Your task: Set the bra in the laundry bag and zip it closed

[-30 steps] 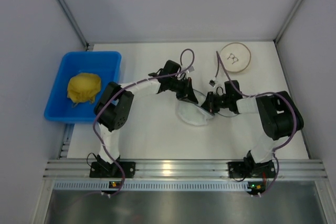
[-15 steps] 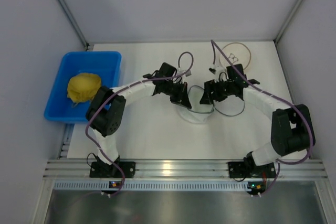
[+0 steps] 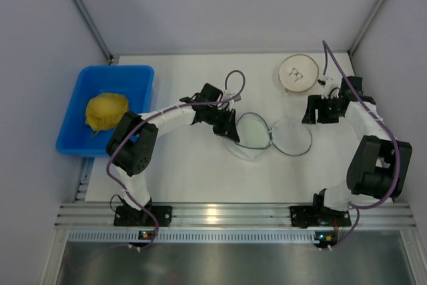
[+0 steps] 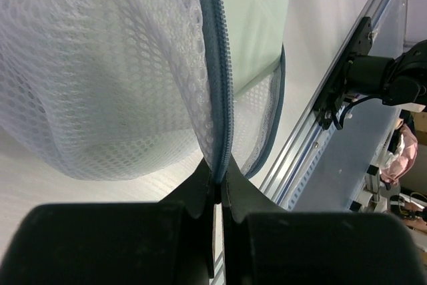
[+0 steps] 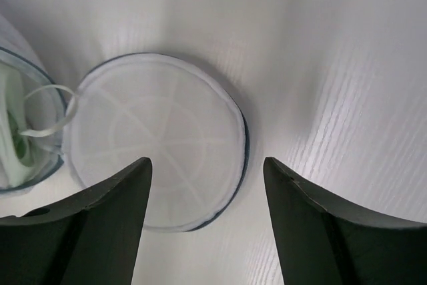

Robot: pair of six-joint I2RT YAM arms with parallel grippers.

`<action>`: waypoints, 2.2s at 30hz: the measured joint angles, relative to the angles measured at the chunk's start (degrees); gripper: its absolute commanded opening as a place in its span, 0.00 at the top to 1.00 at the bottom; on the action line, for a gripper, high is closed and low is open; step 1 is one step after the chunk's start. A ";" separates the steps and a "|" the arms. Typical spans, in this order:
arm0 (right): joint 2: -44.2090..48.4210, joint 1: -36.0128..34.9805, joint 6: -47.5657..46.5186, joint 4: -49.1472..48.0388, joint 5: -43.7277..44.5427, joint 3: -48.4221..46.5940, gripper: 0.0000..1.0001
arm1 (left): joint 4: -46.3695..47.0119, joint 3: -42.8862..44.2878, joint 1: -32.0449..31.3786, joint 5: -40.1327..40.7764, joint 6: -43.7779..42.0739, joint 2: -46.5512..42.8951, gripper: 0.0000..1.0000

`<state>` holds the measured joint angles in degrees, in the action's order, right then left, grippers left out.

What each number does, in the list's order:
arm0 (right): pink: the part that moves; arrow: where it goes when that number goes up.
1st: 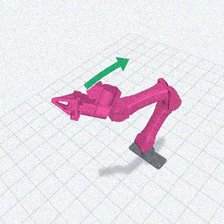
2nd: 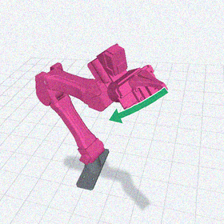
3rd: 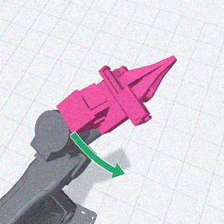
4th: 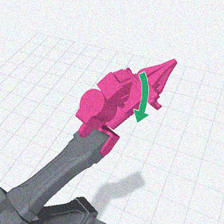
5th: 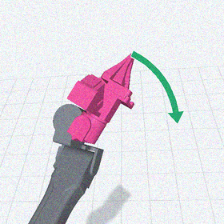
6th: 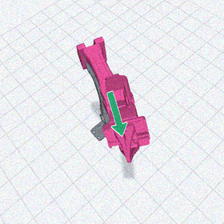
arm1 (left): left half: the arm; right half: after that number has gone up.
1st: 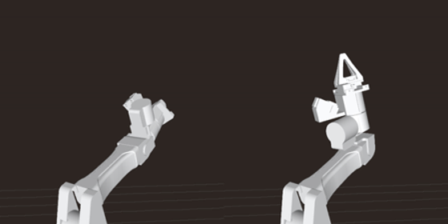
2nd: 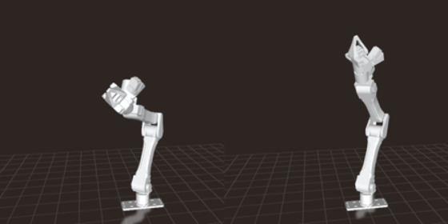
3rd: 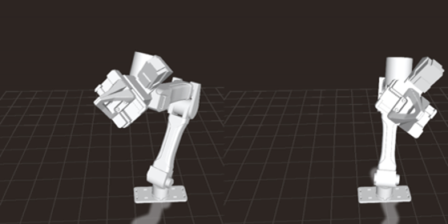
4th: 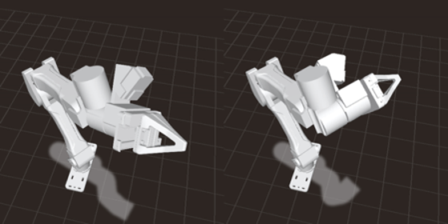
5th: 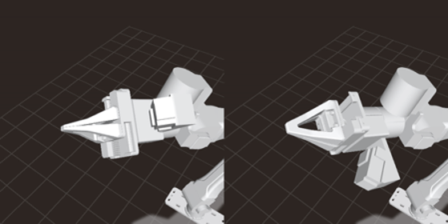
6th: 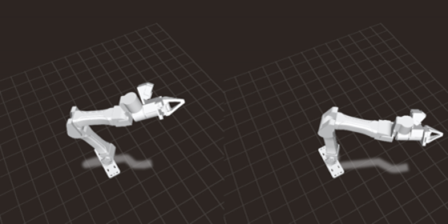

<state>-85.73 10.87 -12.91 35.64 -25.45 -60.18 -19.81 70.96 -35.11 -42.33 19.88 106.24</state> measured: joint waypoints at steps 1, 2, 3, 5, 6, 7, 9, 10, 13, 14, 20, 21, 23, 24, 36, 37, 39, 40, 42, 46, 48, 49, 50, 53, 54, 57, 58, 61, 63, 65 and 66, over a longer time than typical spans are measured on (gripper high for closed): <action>-0.46 0.33 -0.46 -0.04 0.48 0.59 0.32 | 0.02 -0.02 0.00 0.00 -0.13 -0.02 1.00; -1.27 0.59 -1.07 -0.02 0.90 1.18 0.33 | 0.00 -0.02 0.11 0.00 -0.17 -0.02 1.00; -2.23 0.63 -1.55 -0.09 1.16 1.77 0.33 | 0.00 -0.02 0.15 0.00 -0.24 0.00 1.00; -4.61 0.66 -2.40 -0.04 1.40 2.78 0.34 | 0.00 -0.02 0.17 0.00 -0.35 0.00 1.00; -5.75 0.66 -2.67 -0.02 1.38 2.93 0.35 | 0.00 -0.02 0.22 0.02 -0.35 -0.02 1.00; -7.17 0.66 -3.06 -0.24 1.38 3.06 0.36 | 0.00 -0.02 0.22 0.07 -0.37 -0.02 1.00; -9.31 0.66 -3.56 -0.46 1.44 3.21 0.42 | -0.04 -0.02 0.26 0.20 -0.55 -0.02 1.00; -10.32 0.66 -3.89 -0.70 1.44 3.21 0.45 | -0.07 -0.02 0.28 0.24 -0.57 -0.02 1.00; -10.82 0.66 -4.57 -1.57 1.29 3.13 0.64 | -0.39 -0.02 0.42 0.42 -0.63 0.00 1.00; -11.21 0.66 -4.94 -1.79 1.09 3.13 0.80 | -0.46 -0.02 0.50 0.59 -0.70 -0.02 1.00; -11.06 0.72 -6.10 -1.05 -1.20 3.13 1.00 | -1.49 0.09 1.36 2.25 -1.77 -0.02 1.00; -10.62 0.87 -6.23 -0.39 -1.79 3.04 1.00 | -1.88 0.24 1.53 2.89 -2.10 -0.02 1.00; -7.93 1.73 -6.64 2.86 -3.45 1.97 1.00 | -3.32 0.87 1.81 4.44 -2.71 -0.02 1.00; -6.03 2.25 -6.80 4.42 -4.42 0.98 1.00 | -4.26 1.40 1.92 5.33 -3.13 -0.07 1.00; 17.25 1.79 -7.93 17.79 -14.93 -12.00 1.00 | -10.58 6.49 1.70 13.62 -5.60 -8.22 1.00; 18.18 0.96 -7.93 18.62 -14.16 -12.13 1.00 | -11.61 7.65 1.46 14.78 -6.16 -8.28 1.00; 20.44 -2.67 -8.04 20.24 -10.56 -12.37 1.00 | -13.22 9.68 0.79 17.20 -7.26 -8.28 1.00; 21.27 -5.03 -7.80 21.07 -8.90 -12.79 1.00 | -13.73 9.79 0.31 18.32 -7.93 -8.52 1.00; 22.05 -8.63 -7.17 22.36 -7.15 -14.78 1.00 | -15.13 9.64 -0.50 19.96 -9.07 -8.98 1.00; 23.45 -13.86 -4.48 22.45 -6.93 -20.37 1.00 | -16.35 8.41 -2.05 22.53 -11.08 -9.73 1.00; 23.82 -15.41 -3.23 22.45 -6.49 -22.99 1.00 | -16.44 7.54 -2.47 23.26 -11.45 -9.68 1.00; 23.85 -16.00 -2.91 22.34 -6.19 -23.82 1.00 | -16.50 7.06 -2.51 23.61 -11.50 -9.60 1.00; 23.96 -16.79 -2.78 22.16 -5.53 -24.28 1.00 | -16.41 6.60 -2.51 23.82 -11.47 -9.46 1.00; 23.98 -17.88 -3.02 22.77 -3.52 -23.41 1.00 | -15.82 5.38 -2.01 23.50 -10.91 -9.20 0.91; 23.89 -18.05 -3.04 23.17 -3.04 -22.75 1.00 | -15.34 4.92 -1.62 22.71 -10.56 -9.22 0.86; 23.82 -18.56 -3.13 23.91 -1.90 -19.87 1.00 | -12.07 2.75 -0.04 19.63 -9.33 -10.40 0.70; 23.82 -18.69 -3.10 24.04 -1.60 -18.84 1.00 | -11.17 1.79 0.48 18.67 -9.05 -11.58 0.67; 23.82 -18.75 -2.91 24.44 -1.38 -17.46 1.00 | -9.29 0.02 1.66 15.80 -8.02 -16.55 0.57; 23.96 -18.75 -2.32 24.28 -1.97 -17.46 1.00 | -7.37 0.07 1.70 14.01 -7.39 -20.20 0.51; 24.28 -18.75 -1.44 24.22 -2.97 -17.46 1.00 | -5.99 0.76 1.60 12.81 -6.36 -22.43 0.50; 24.61 -18.75 -0.85 24.04 -3.61 -17.46 1.00 | -5.35 1.55 1.46 12.31 -6.01 -22.93 0.50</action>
<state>-61.12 -7.88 -13.76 59.68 -29.06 -77.65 -25.17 72.51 -33.65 -30.02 13.87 83.31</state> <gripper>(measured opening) 0.013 0.494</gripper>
